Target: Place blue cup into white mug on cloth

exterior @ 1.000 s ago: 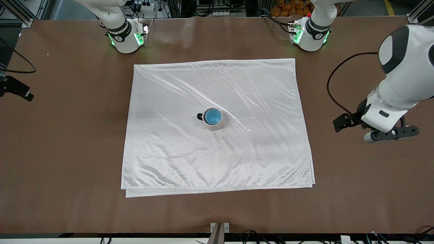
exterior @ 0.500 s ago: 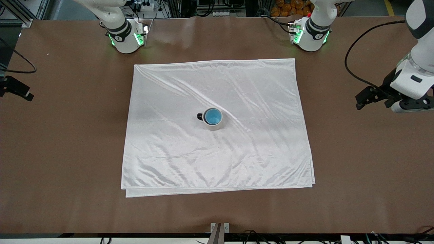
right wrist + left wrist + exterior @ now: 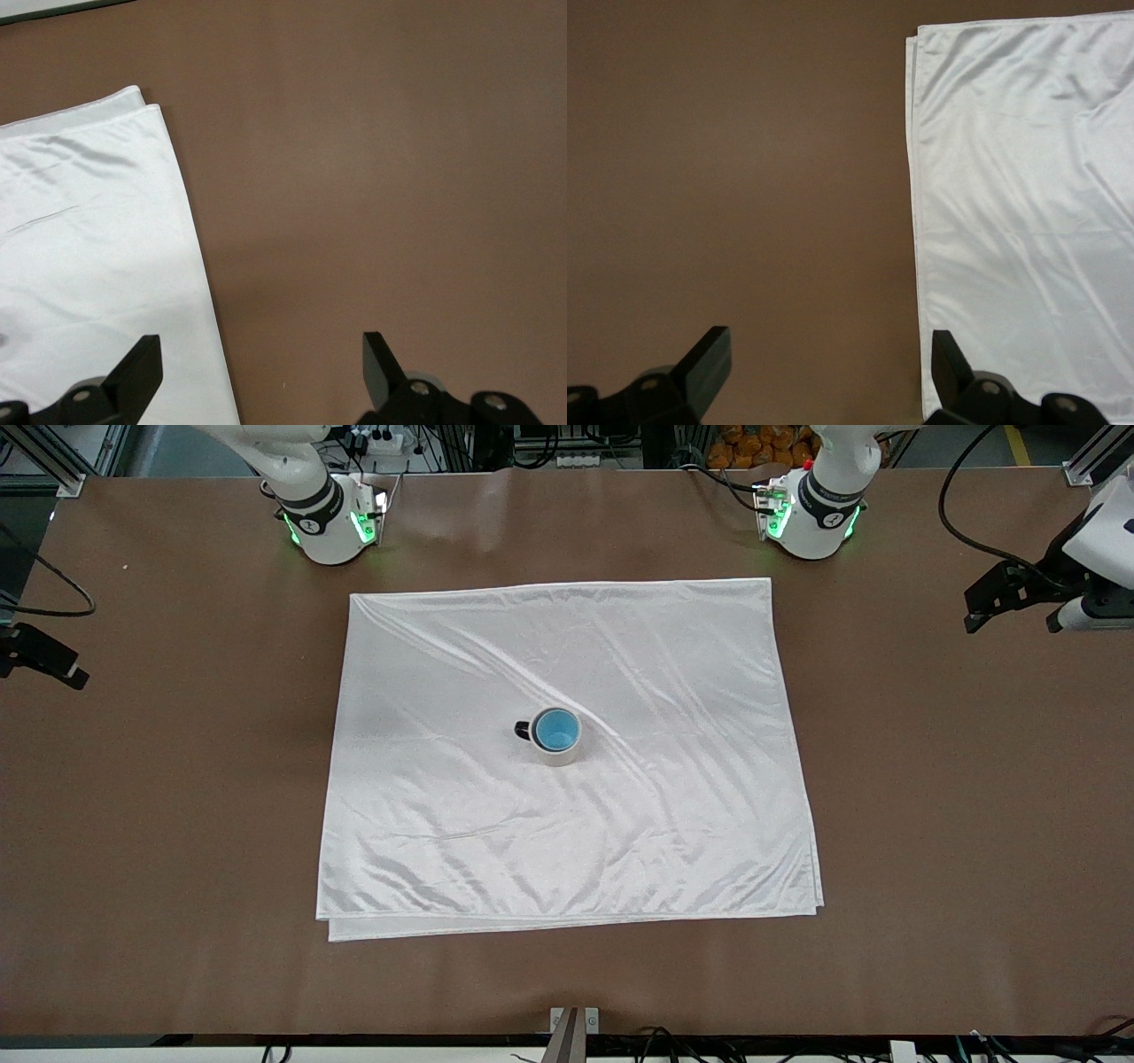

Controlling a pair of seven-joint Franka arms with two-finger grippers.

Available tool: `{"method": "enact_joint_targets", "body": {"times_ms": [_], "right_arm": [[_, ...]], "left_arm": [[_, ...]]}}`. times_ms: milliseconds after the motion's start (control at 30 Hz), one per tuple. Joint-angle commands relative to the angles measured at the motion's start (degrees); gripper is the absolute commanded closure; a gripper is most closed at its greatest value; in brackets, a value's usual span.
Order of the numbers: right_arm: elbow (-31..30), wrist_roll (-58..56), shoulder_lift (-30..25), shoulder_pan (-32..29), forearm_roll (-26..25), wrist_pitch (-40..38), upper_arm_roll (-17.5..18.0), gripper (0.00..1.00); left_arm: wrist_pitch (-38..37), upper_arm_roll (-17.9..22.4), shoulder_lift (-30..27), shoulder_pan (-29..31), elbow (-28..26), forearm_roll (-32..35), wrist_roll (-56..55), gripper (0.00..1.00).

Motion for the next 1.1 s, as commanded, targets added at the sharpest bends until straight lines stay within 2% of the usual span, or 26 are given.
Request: {"method": "enact_joint_targets", "body": {"times_ms": [0, 633, 1067], "right_arm": [[0.02, 0.49, -0.45, -0.46, 0.75, 0.04, 0.26, 0.0], [0.02, 0.93, -0.45, -0.2, 0.57, -0.05, 0.26, 0.0], [-0.16, 0.32, -0.45, -0.9, 0.66, -0.14, 0.0, 0.0]], "left_arm": [[-1.84, 0.01, -1.54, -0.5, -0.28, -1.21, 1.04, 0.0], [-3.25, 0.53, -1.1, -0.68, 1.3, -1.47, 3.33, 0.0], [-4.04, 1.24, -1.01, -0.68, 1.39, -4.28, 3.33, 0.0]]}}
